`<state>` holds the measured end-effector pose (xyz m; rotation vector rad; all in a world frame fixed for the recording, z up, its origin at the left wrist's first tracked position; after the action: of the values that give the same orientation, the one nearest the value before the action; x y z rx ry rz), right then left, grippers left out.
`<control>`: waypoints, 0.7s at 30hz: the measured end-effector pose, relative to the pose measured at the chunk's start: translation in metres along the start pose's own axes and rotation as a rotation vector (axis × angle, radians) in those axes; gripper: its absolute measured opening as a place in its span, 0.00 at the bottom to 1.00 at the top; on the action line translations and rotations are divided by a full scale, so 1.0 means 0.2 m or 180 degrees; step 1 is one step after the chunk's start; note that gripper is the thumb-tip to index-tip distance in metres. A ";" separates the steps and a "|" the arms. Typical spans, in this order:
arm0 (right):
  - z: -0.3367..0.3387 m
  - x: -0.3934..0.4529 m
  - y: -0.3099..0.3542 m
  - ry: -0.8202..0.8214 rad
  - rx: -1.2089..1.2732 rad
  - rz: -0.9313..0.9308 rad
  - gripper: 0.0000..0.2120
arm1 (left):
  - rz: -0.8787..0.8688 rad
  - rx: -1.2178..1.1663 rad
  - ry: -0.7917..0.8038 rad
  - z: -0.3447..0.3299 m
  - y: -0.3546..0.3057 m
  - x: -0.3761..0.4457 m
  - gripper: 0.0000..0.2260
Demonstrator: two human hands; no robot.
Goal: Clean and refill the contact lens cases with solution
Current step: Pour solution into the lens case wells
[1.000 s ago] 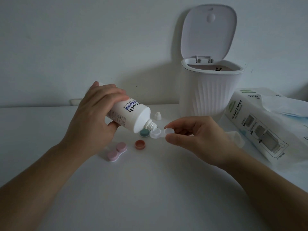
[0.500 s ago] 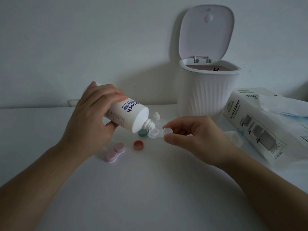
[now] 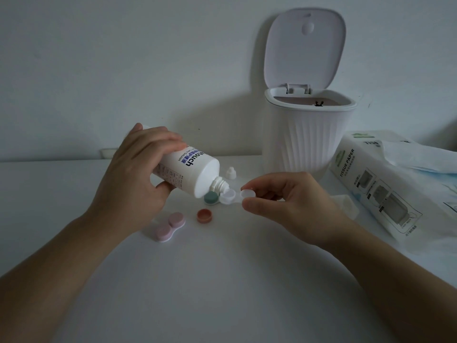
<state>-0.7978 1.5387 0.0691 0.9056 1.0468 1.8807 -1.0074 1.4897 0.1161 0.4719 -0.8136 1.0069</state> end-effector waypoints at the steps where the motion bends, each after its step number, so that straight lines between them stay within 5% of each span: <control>1: 0.00 0.00 0.00 -0.0015 -0.0002 -0.0008 0.05 | -0.0001 -0.0007 -0.0006 0.00 0.00 0.00 0.28; 21: 0.00 0.00 0.01 0.0006 -0.0052 0.0012 0.04 | -0.0038 0.0086 -0.0064 0.00 -0.01 0.00 0.27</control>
<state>-0.7979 1.5377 0.0705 0.8972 1.0301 1.8908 -1.0060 1.4888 0.1172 0.5102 -0.8150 1.0047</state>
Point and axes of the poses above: each hand's wrist, its own x-axis towards the middle knuckle, its own z-axis out of the back of the hand, y = z × x, the point moved 10 cm from there along x, towards the middle knuckle, and after that the axes turned 3 degrees about -z, right-handed, at the moved point
